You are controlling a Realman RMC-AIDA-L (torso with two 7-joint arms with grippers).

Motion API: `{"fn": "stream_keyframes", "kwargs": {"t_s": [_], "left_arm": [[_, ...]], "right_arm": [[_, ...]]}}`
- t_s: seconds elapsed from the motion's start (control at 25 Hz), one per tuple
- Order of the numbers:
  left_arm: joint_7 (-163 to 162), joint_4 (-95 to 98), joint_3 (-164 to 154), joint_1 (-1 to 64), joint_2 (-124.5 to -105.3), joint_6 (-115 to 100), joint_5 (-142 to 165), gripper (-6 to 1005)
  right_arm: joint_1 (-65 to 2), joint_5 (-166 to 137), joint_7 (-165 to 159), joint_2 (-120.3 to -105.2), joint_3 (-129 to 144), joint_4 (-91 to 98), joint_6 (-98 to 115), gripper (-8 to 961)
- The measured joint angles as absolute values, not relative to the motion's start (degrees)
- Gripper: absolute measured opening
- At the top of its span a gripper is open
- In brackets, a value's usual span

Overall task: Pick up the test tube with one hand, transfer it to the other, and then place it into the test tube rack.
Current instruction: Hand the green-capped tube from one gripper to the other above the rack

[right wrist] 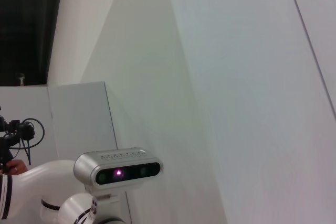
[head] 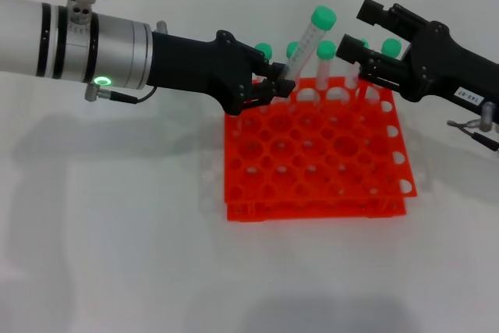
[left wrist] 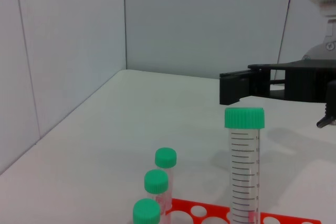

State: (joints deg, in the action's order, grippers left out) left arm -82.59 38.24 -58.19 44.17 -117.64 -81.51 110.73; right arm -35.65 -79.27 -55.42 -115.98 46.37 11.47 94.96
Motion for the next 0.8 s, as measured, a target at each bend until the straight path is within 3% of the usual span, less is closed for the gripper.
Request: {"fn": "stream_keyframes", "kwargs": {"t_s": [0.8], "left_arm": [[-81.57, 38.23, -58.45, 44.38, -118.22, -81.85, 111.18, 191]], "right_arm": [[-38.96, -77.77, -51.76, -116.19, 46.77, 5.93, 92.65, 705]]}}
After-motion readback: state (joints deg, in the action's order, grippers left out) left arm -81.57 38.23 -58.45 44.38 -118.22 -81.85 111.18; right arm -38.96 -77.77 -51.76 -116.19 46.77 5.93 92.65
